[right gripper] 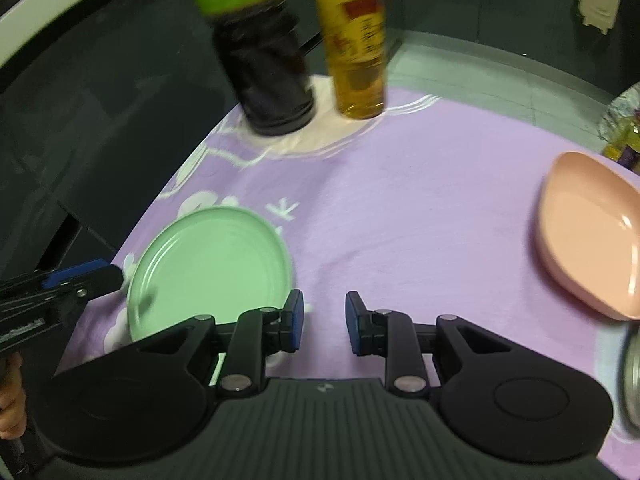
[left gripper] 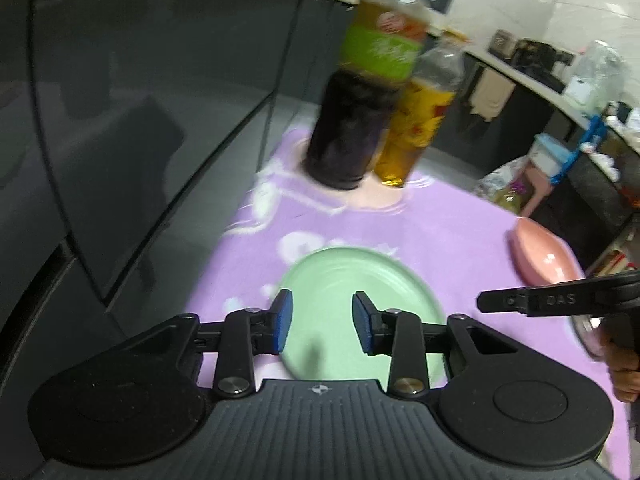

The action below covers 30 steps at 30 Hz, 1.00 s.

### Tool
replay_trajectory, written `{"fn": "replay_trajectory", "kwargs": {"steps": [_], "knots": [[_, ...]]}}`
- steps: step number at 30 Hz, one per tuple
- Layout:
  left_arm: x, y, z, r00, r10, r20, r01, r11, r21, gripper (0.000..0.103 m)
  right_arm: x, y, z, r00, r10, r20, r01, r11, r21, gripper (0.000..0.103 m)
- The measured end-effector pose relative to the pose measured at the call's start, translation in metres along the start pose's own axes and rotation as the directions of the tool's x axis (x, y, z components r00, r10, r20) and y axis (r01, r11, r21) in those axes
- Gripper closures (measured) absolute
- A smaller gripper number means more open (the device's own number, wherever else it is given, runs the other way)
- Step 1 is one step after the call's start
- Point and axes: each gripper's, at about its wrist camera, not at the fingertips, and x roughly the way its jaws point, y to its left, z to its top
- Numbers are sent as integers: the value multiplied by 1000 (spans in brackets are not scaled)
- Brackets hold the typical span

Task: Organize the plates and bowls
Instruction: 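Move both grippers to the pink square dish rim and close on it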

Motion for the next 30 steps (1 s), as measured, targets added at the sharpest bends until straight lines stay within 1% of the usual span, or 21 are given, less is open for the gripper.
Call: {"fn": "replay_trajectory", "kwargs": {"steps": [5, 8, 10, 14, 17, 19, 21, 23, 26, 30], "knots": [[6, -27, 3, 998, -51, -25, 52, 998, 35, 71, -21, -28, -5, 998, -28, 54, 25, 998, 52, 81], [12, -44, 4, 997, -68, -46, 70, 996, 59, 71, -33, -48, -10, 993, -78, 94, 71, 995, 69, 81], [14, -56, 5, 996, -71, -53, 75, 994, 79, 71, -41, -68, -13, 988, -105, 112, 94, 990, 103, 80], [19, -82, 12, 995, -76, -60, 83, 990, 117, 71, -56, -109, -17, 980, -141, 137, 113, 974, 195, 80], [24, -102, 19, 992, -102, -70, 111, 984, 141, 71, -70, -130, -21, 966, -191, 176, 146, 959, 241, 76], [27, -114, 23, 990, -119, -77, 129, 981, 144, 70, -80, -143, -24, 947, -241, 212, 184, 949, 258, 71], [32, -126, 26, 987, -140, -84, 152, 977, 149, 68, -88, -158, -28, 930, -279, 240, 204, 933, 296, 69], [39, -139, 27, 983, -157, -98, 171, 972, 160, 67, -90, -173, -29, 924, -289, 249, 194, 918, 346, 69], [52, -158, 29, 978, -168, -121, 188, 966, 180, 66, -91, -193, -33, 924, -282, 258, 157, 896, 415, 69], [76, -180, 36, 972, -179, -153, 205, 964, 172, 66, -84, -204, -30, 924, -283, 256, 147, 884, 444, 68]]}}
